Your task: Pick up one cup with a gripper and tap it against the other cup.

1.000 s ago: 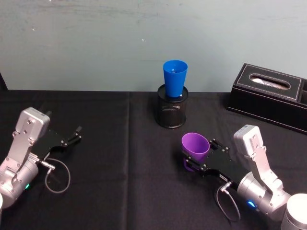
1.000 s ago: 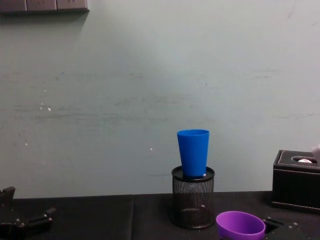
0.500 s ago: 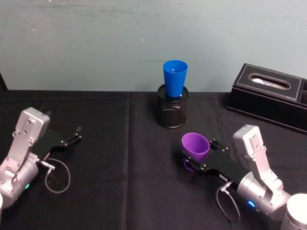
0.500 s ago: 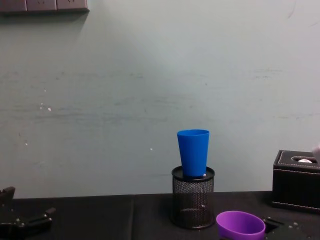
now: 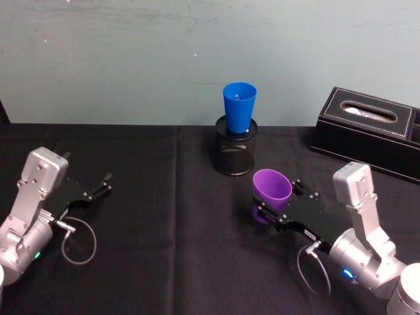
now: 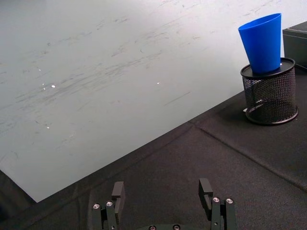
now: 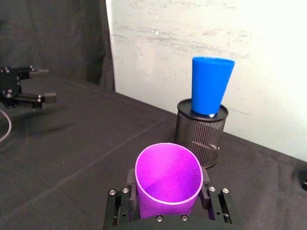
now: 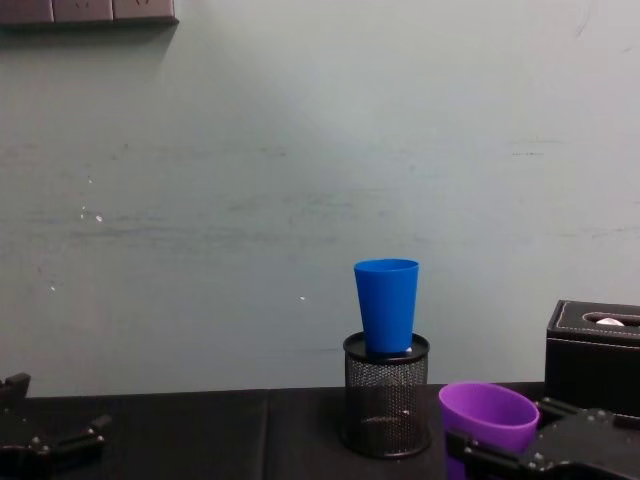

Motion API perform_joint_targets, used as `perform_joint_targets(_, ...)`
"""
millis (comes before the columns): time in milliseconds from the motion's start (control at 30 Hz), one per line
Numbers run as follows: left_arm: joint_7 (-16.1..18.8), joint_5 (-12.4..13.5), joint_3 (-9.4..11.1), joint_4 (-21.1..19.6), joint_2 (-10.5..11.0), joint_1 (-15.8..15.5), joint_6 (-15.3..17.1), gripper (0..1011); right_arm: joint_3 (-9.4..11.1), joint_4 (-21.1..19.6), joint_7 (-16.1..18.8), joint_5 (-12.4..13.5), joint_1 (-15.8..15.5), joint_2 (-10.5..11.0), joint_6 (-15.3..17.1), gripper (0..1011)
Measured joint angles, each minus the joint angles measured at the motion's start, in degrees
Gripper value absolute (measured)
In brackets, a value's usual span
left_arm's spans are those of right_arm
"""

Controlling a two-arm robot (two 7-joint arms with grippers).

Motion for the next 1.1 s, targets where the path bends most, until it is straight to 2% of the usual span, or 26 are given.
perform_joint_targets(267, 0.00, 0.00, 0.00, 0.00, 0.00, 0.00, 0.00, 1011, 1.19, -2.60, -0.84, 1.06, -1.04, 0.07, -0.21, 735)
perform_joint_targets(500, 0.00, 0.00, 0.00, 0.00, 0.00, 0.00, 0.00, 1011, 1.97, -4.66, -1.69, 1.00, -1.91, 0.35, -0.42, 735)
perform_joint_targets(1100, 0.00, 0.00, 0.00, 0.00, 0.00, 0.00, 0.00, 1011, 2.35, -5.09, -1.75, 0.92, -2.41, 0.21, -1.08, 735)
